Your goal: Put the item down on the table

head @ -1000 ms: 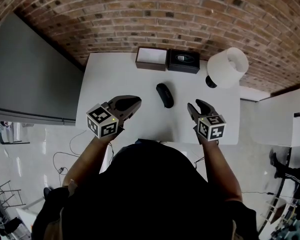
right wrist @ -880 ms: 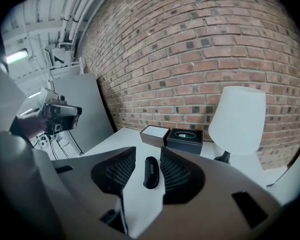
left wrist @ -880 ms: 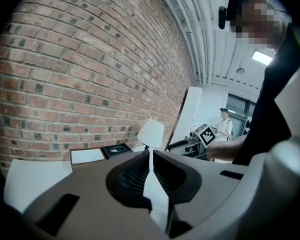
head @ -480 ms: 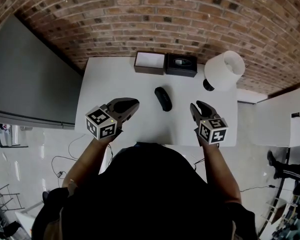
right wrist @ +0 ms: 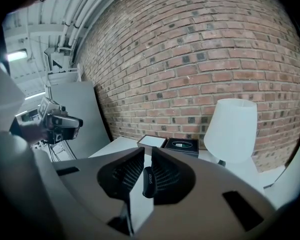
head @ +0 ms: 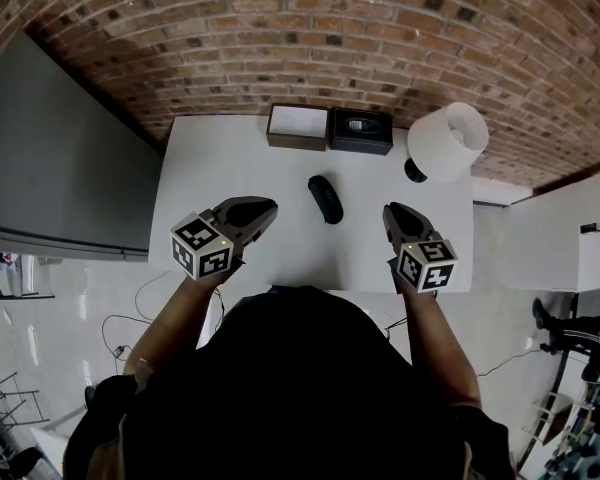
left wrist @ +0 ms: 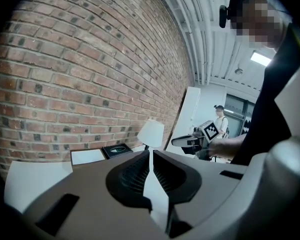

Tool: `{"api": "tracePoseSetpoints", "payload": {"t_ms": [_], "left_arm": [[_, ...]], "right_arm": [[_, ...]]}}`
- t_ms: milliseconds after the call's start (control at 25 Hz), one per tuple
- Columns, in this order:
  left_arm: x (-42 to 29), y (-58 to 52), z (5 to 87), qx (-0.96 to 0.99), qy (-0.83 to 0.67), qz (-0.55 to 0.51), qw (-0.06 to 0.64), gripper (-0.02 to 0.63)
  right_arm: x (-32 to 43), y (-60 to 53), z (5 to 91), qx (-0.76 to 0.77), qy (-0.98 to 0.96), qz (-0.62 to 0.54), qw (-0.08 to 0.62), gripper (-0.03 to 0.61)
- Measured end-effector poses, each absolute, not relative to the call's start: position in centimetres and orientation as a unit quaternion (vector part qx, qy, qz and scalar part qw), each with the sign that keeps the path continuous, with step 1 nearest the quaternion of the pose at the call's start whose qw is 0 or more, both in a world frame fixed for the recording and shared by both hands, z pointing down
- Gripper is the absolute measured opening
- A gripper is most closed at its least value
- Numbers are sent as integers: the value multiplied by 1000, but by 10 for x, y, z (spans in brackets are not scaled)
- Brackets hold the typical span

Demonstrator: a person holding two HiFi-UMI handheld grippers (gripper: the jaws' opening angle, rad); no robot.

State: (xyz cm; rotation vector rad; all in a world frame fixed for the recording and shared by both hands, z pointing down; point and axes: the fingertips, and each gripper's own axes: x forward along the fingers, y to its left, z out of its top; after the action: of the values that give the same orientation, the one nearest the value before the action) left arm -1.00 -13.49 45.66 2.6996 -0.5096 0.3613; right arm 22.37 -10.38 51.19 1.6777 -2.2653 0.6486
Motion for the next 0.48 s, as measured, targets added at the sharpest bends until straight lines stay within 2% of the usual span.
{"api": "tracePoseSetpoints", "payload": {"t_ms": [480], "left_arm": [[-16, -147, 458, 958, -178, 129, 186, 40]], "right_arm": [[219, -111, 515, 582, -771, 225, 131, 8]]}}
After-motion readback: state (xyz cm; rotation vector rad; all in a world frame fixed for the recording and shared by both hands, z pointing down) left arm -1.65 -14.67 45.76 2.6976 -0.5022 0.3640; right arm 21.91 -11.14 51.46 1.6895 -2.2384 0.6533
